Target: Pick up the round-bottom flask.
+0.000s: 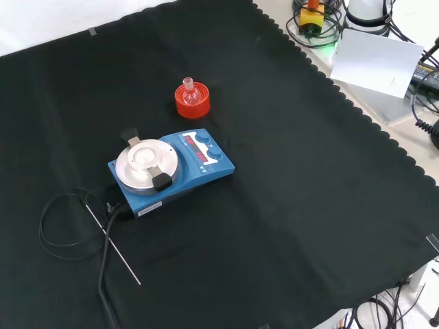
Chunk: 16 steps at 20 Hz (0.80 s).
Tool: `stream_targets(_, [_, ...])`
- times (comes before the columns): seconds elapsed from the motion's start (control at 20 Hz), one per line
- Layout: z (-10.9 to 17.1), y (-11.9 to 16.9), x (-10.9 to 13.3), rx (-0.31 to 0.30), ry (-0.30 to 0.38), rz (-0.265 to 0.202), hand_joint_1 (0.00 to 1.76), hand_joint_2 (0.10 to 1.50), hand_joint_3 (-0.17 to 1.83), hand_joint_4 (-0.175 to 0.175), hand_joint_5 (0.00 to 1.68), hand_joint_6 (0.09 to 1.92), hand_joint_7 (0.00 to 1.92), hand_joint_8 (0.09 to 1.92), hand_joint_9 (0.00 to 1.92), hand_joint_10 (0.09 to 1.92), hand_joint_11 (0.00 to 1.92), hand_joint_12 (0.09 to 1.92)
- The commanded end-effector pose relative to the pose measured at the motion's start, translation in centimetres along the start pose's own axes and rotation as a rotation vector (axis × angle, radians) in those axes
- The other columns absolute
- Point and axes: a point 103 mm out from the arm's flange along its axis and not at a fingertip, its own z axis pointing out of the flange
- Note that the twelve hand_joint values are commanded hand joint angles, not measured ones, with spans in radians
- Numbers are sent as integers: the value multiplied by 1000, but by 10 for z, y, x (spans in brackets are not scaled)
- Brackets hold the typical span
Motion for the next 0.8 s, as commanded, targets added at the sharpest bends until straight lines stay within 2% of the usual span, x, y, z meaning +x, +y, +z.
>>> stream_targets(0.05, [0,1,1,-8,-8,0,235,1124,540,-27,348,516,68,594,203,687,5,1299])
stream_targets(0.2, [3,4,-2,1,1,-8,207,1207,396,-28,371,452,64,589,192,693,0,1317])
stream_targets(0.4, [6,7,0,7,3,-6,205,1221,369,-29,378,441,64,588,191,694,0,1319])
stream_targets(0.8, [33,24,-9,25,16,57,211,1223,359,-29,382,438,65,587,191,694,0,1317])
